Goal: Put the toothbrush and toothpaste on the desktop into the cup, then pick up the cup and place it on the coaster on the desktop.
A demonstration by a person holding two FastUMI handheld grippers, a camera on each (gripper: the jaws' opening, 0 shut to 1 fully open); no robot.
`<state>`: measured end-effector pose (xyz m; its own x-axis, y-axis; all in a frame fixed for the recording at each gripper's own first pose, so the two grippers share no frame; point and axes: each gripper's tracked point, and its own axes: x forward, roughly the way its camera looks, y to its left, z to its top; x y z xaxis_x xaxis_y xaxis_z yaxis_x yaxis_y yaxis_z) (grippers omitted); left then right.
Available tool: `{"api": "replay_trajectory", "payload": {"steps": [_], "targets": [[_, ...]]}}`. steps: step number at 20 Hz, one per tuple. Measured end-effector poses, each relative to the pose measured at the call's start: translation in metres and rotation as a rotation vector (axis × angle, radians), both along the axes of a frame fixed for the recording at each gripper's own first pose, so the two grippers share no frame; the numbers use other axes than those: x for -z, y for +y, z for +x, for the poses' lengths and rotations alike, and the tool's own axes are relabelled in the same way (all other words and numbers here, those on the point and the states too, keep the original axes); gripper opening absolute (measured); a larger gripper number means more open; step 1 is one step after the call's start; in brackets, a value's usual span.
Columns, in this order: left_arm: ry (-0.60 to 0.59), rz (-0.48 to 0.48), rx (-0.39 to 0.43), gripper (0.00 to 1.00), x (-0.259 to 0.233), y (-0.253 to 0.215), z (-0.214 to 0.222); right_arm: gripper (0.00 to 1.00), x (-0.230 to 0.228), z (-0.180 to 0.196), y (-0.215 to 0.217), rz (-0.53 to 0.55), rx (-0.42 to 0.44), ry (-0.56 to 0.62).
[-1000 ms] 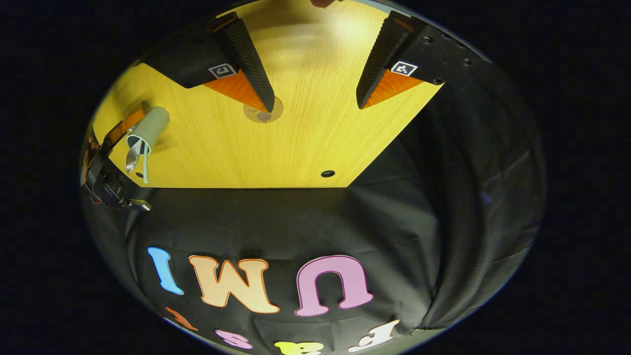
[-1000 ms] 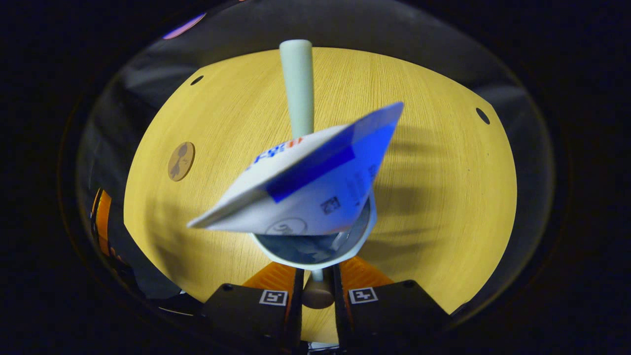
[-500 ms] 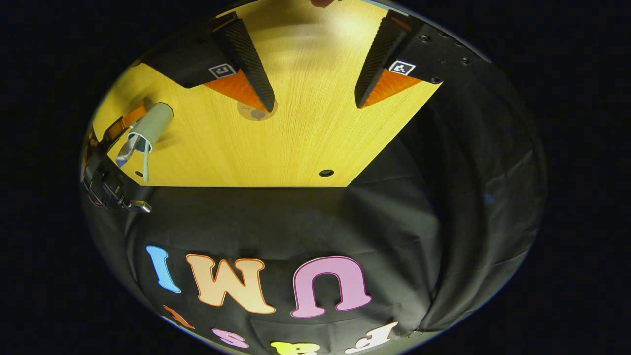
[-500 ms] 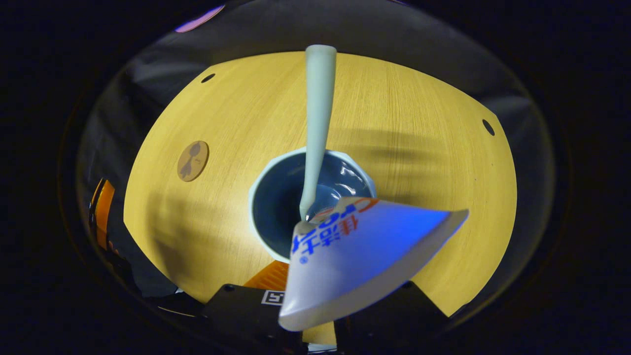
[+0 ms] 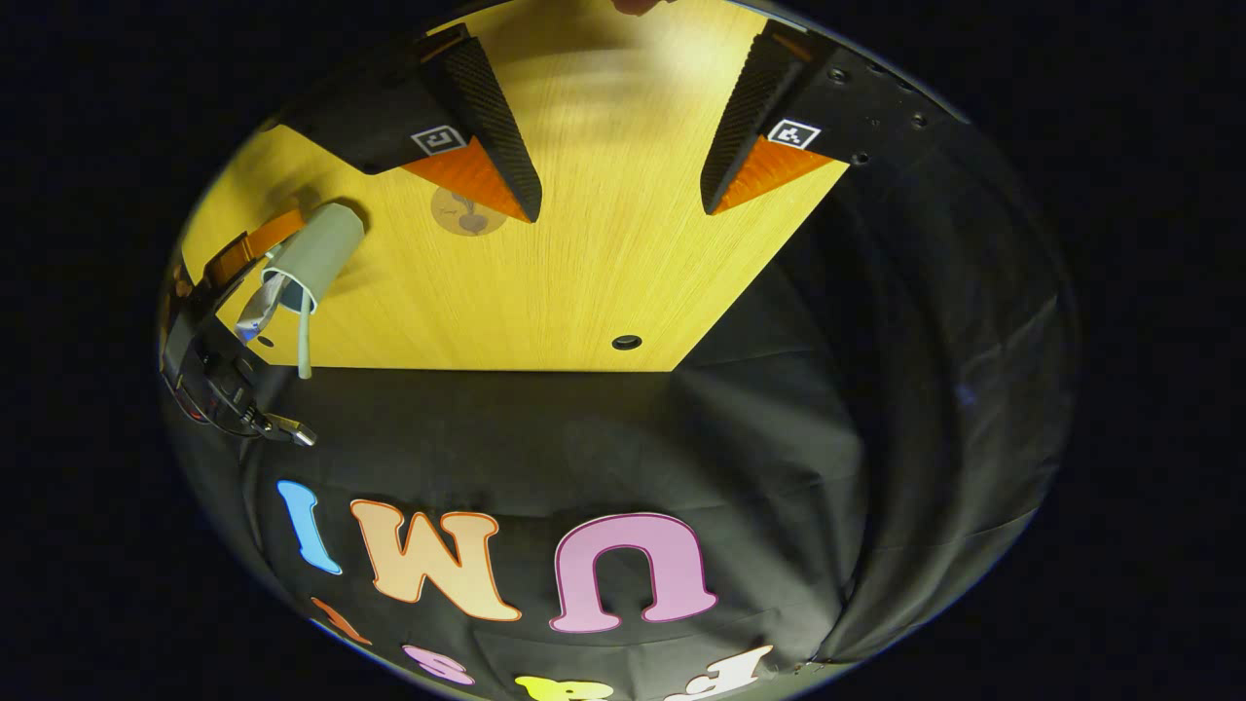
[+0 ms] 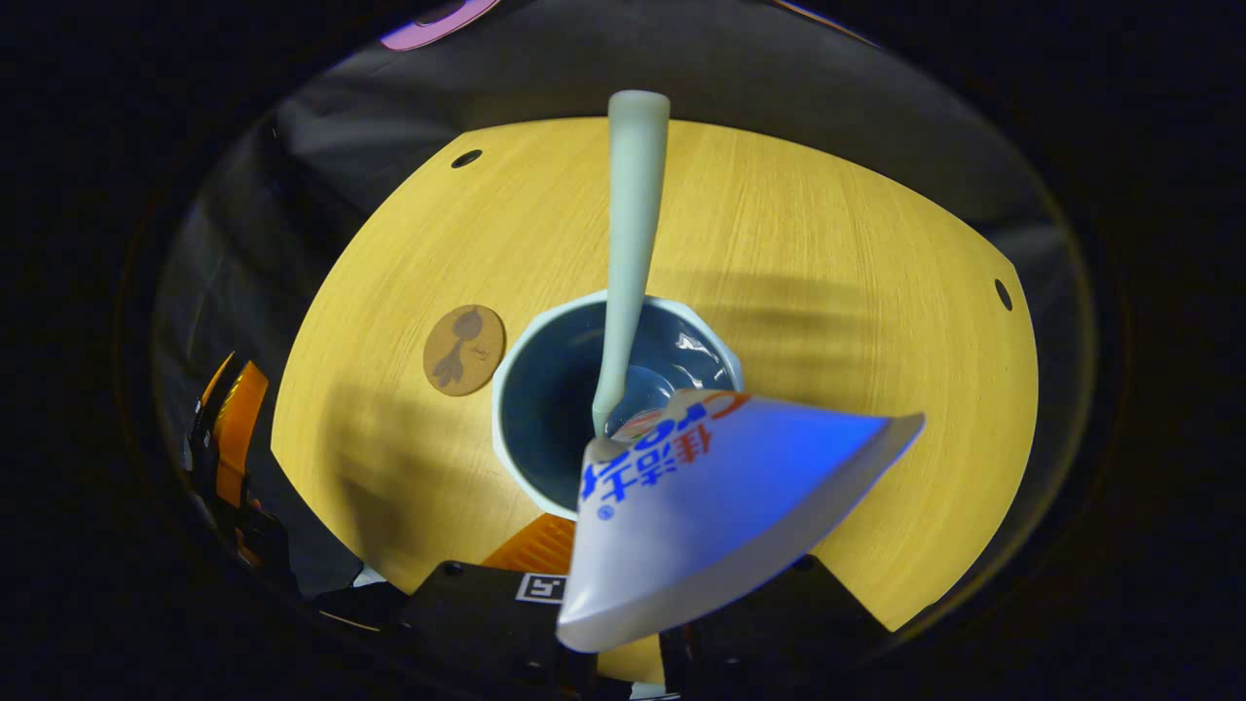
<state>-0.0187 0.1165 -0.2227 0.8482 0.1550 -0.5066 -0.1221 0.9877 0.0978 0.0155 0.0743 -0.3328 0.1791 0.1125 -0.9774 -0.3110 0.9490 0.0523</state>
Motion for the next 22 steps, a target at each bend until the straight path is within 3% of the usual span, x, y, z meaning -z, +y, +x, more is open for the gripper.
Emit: {"api": "replay_trajectory", "payload": {"steps": [11,19,20,22], "targets": [[0.015,-0.003,0.021,0.95,0.012,0.052,0.017,0.24,0.012,0.014,0.114,0.038,-0.059,0.014],[0.02,-0.031,0.02,0.95,0.018,0.068,0.018,0.23,0.028,0.005,0.137,-0.061,-0.123,0.025],[0.021,-0.034,0.018,1.0,0.018,0.069,0.018,0.24,0.026,0.006,0.138,-0.068,-0.128,0.01],[0.021,-0.05,0.019,0.95,0.02,0.066,0.018,0.27,0.022,0.007,0.137,-0.071,-0.125,0.006]]}}
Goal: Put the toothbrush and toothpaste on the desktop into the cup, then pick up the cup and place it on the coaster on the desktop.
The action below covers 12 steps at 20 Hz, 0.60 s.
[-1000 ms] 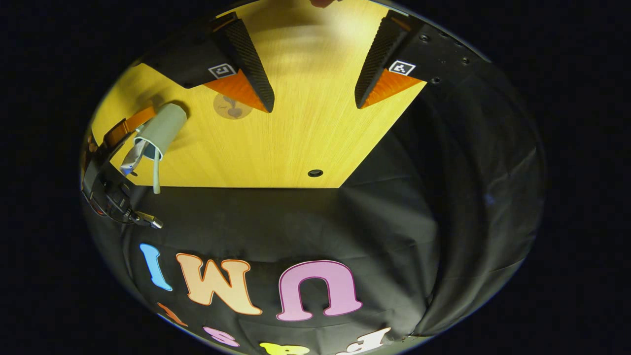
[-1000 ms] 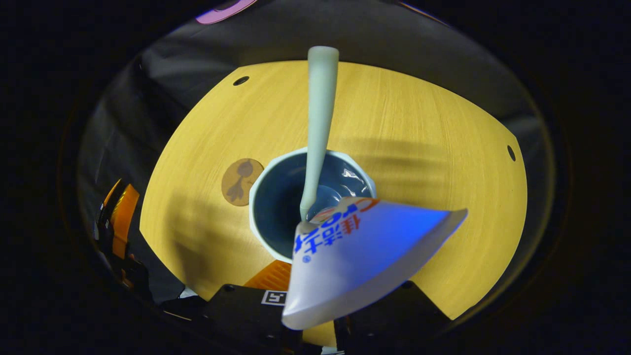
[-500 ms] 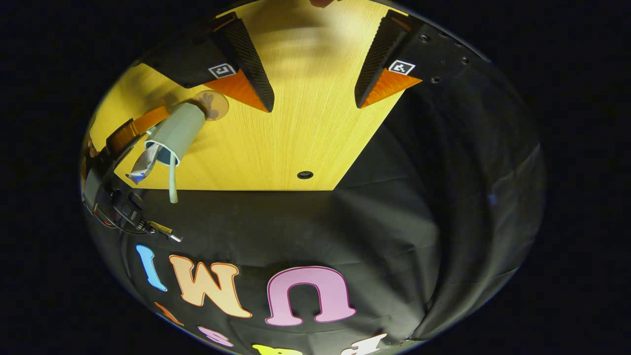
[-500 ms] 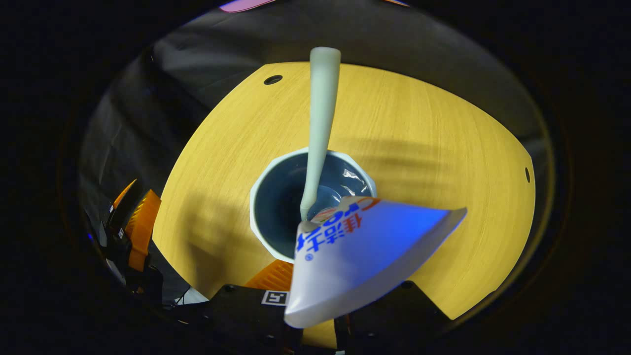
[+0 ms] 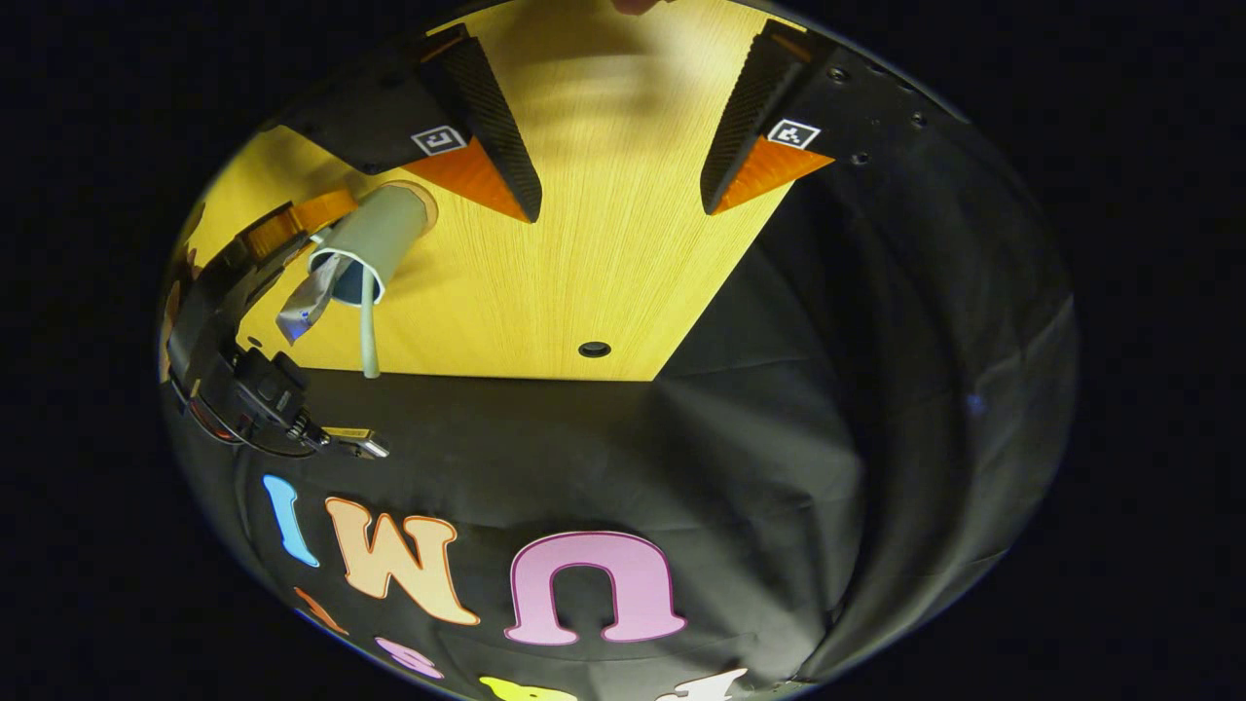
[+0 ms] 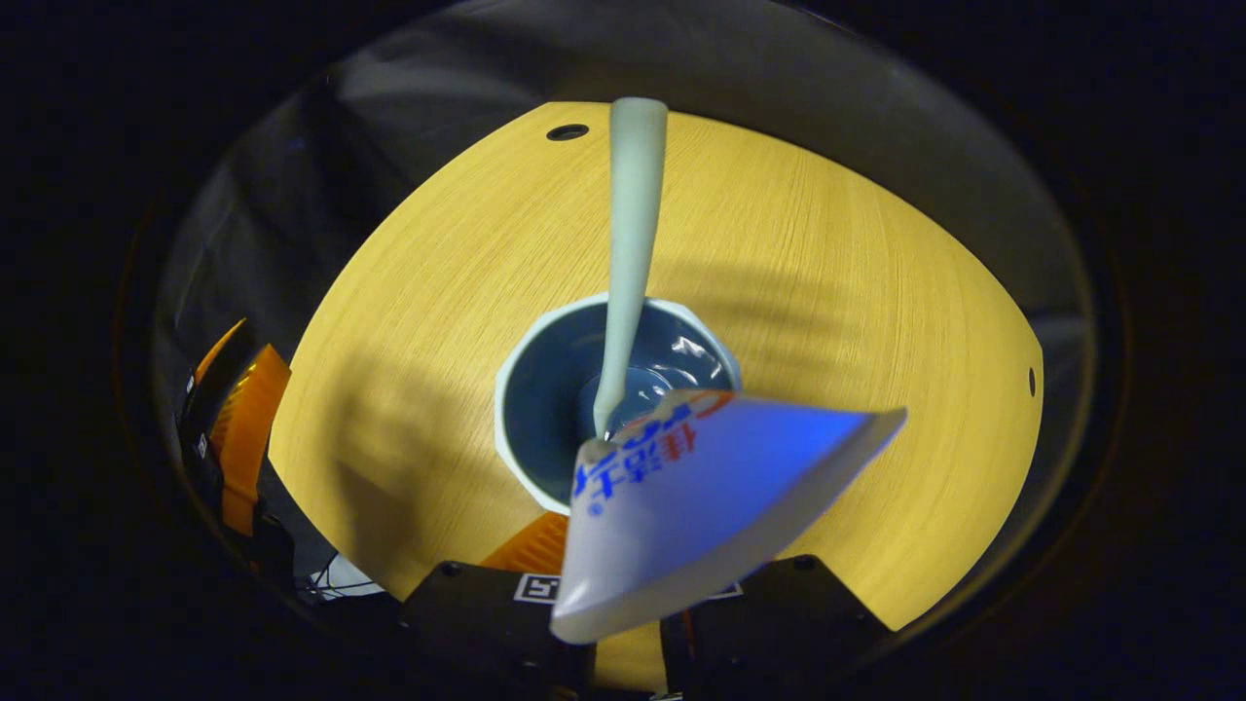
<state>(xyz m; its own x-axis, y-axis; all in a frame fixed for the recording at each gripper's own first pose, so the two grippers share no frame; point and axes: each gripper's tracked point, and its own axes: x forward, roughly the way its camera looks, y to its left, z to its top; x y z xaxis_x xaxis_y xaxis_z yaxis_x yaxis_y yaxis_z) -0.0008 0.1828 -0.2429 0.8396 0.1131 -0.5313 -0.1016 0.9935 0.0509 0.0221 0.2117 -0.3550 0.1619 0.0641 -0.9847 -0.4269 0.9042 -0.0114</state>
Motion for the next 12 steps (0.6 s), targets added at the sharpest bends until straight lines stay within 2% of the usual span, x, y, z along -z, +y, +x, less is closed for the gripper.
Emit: {"api": "replay_trajectory", "payload": {"steps": [3,6,8,9,10,12], "targets": [[-0.002,-0.024,0.014,0.95,-0.002,-0.01,0.001,0.37,-0.014,-0.002,0.007,0.038,-0.009,-0.021],[-0.024,-0.021,0.015,0.96,-0.011,-0.024,0.006,1.0,-0.024,-0.003,0.004,0.066,-0.046,-0.076],[-0.036,-0.034,0.019,0.95,-0.018,-0.042,0.006,0.97,-0.029,-0.004,-0.011,0.072,-0.066,-0.132],[-0.037,-0.051,0.024,0.95,-0.021,-0.055,0.007,1.0,-0.035,-0.006,-0.02,0.082,-0.066,-0.162],[-0.033,-0.062,0.033,0.95,-0.021,-0.069,0.006,0.98,-0.039,-0.007,-0.033,0.089,-0.057,-0.188],[-0.031,-0.06,0.055,0.95,-0.028,-0.098,0.004,1.0,-0.047,-0.01,-0.062,0.106,-0.017,-0.222]]}}
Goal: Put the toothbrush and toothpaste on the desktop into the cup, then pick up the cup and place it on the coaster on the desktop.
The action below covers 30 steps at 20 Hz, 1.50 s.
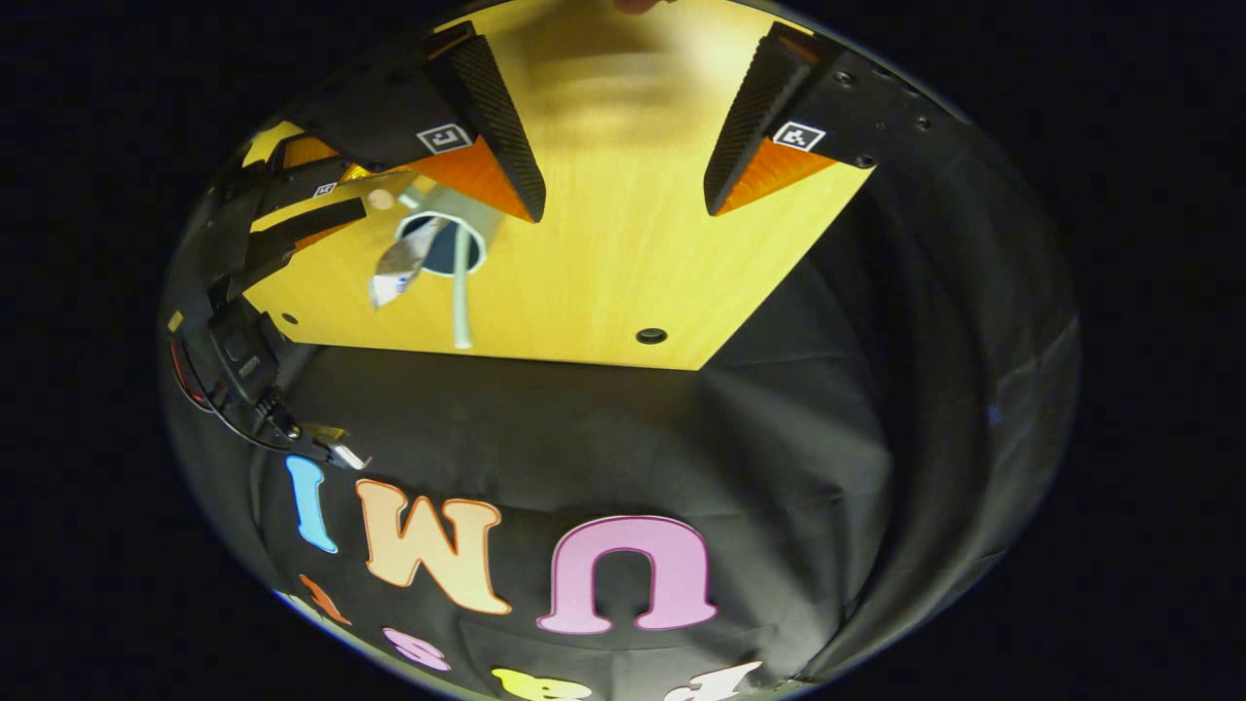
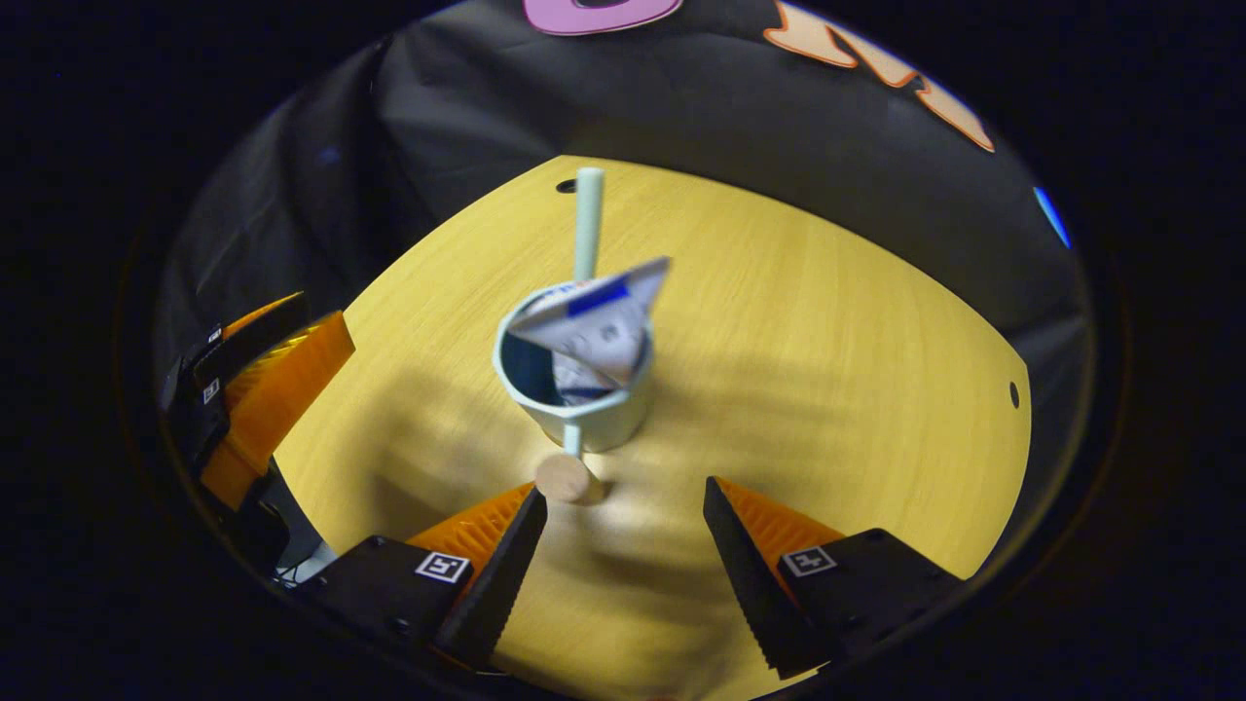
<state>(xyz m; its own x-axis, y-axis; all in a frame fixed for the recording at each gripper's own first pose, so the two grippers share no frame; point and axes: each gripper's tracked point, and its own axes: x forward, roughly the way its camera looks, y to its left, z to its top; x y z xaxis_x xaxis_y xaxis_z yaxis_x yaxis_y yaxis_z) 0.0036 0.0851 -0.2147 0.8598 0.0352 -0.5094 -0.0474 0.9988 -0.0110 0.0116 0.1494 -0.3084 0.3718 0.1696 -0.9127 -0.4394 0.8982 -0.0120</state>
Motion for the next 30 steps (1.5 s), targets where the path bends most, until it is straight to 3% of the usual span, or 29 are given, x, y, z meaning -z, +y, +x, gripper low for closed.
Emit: {"api": "replay_trajectory", "payload": {"steps": [7,14,19,30], "targets": [[-0.078,-0.016,0.133,0.95,-0.042,-0.111,0.008,1.0,-0.063,-0.002,-0.114,0.076,0.201,-0.206],[-0.167,-0.037,0.233,0.94,-0.078,-0.185,0.014,1.0,-0.133,0.027,-0.165,0.157,0.331,-0.537],[-0.247,-0.049,0.218,0.94,-0.105,-0.2,0.018,1.0,-0.182,0.019,-0.202,0.195,0.37,-0.791],[-0.307,-0.052,0.171,0.95,-0.126,-0.185,0.022,1.0,-0.213,0.019,-0.192,0.237,0.357,-0.884]]}}
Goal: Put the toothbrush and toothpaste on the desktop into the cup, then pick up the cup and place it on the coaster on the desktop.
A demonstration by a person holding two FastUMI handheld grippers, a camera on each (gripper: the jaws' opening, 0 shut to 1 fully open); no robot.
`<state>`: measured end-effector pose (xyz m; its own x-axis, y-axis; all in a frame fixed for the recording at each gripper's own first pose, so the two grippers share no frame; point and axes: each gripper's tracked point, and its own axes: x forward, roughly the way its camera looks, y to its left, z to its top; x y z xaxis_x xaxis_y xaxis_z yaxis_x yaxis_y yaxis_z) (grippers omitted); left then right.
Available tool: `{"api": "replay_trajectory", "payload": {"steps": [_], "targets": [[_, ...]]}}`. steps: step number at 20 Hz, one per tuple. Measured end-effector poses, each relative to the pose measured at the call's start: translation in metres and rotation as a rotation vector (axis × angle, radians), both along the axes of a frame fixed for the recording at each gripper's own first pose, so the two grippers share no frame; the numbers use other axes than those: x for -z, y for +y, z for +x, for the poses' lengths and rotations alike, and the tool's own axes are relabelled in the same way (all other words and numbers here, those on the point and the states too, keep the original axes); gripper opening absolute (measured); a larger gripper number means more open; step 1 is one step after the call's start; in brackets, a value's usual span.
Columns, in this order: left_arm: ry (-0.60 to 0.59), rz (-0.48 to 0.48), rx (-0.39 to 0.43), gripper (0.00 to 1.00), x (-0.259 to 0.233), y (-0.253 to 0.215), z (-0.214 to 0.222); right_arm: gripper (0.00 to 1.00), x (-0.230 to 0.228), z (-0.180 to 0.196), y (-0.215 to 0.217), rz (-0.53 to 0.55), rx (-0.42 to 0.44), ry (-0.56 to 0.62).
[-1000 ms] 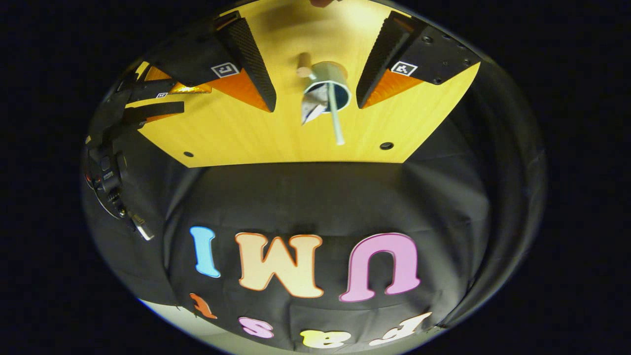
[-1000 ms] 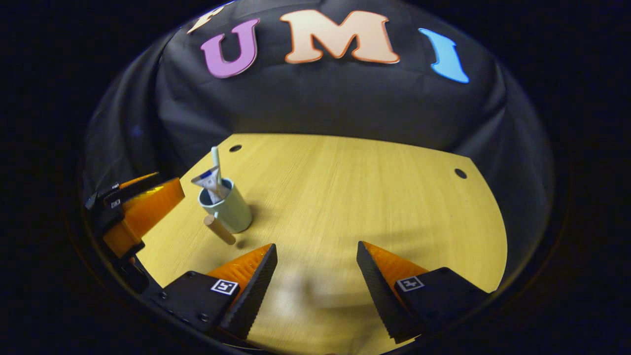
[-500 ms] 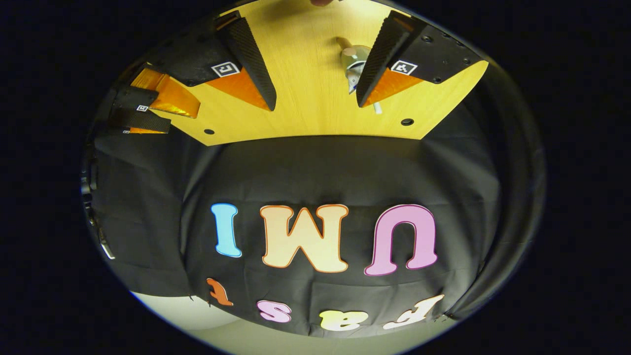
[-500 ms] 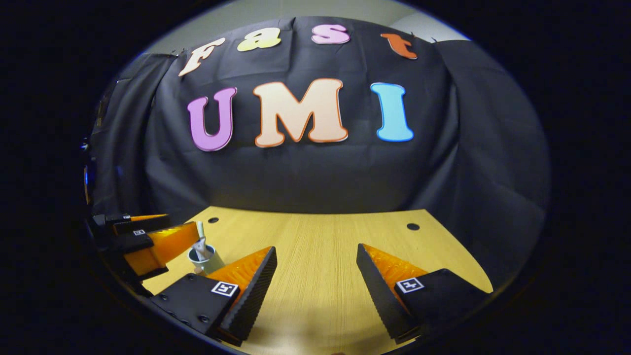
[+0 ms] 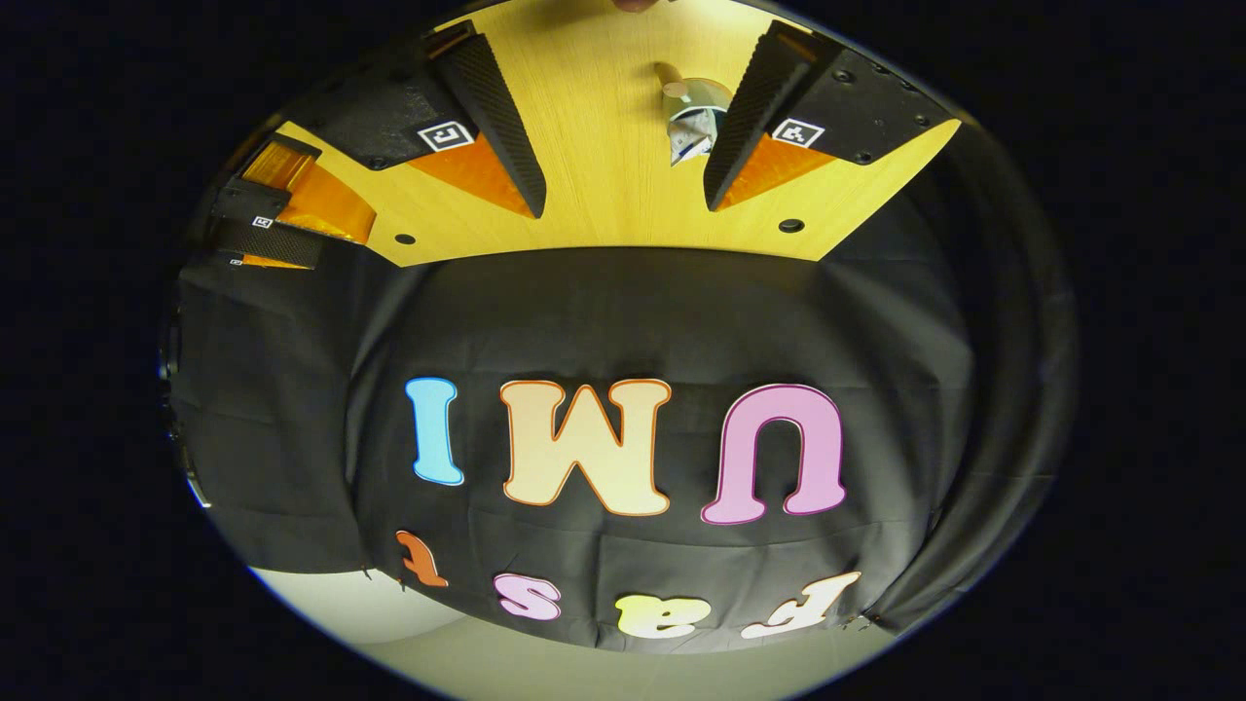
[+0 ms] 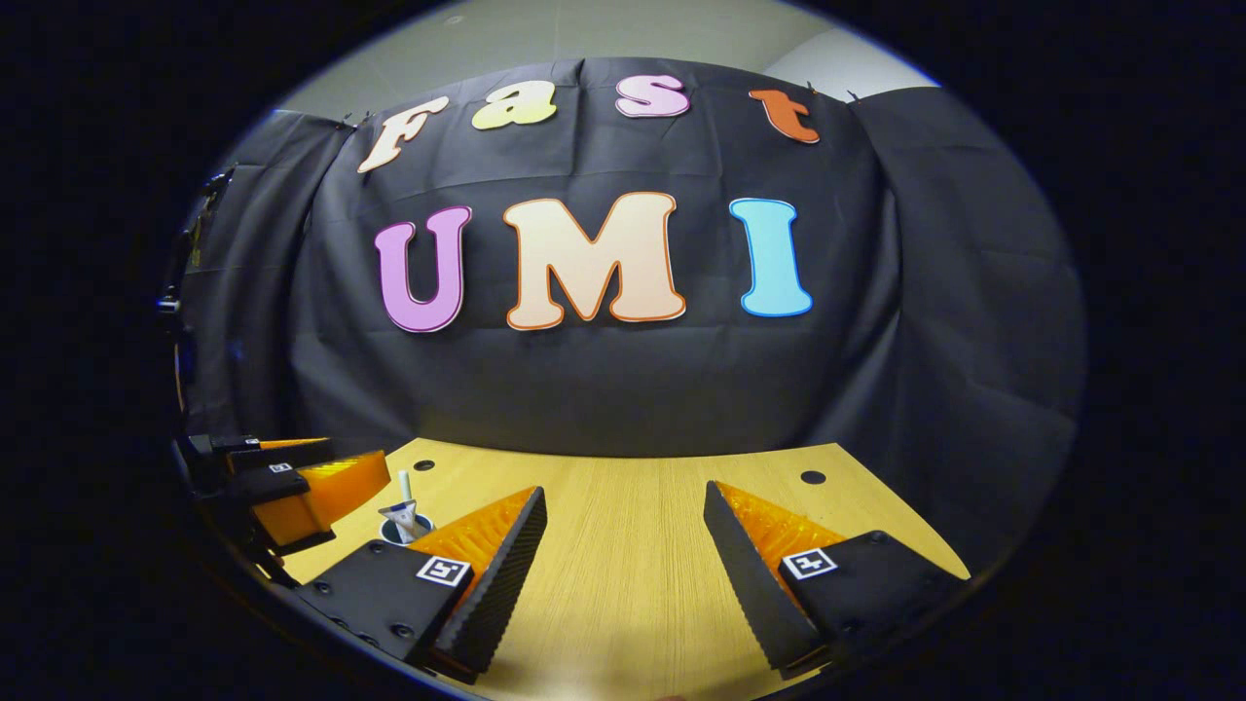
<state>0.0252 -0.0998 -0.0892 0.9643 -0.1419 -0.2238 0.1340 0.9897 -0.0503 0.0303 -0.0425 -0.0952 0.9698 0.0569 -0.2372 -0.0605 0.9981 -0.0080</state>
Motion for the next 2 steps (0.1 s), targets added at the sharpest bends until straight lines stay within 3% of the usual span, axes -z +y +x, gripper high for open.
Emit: {"api": "replay_trajectory", "payload": {"steps": [2], "targets": [[-0.005,-0.003,-0.007,0.95,-0.0014,0.0025,0.0004,1.0,-0.0018,0.0001,0.001,-0.008,-0.002,-0.007]]}}
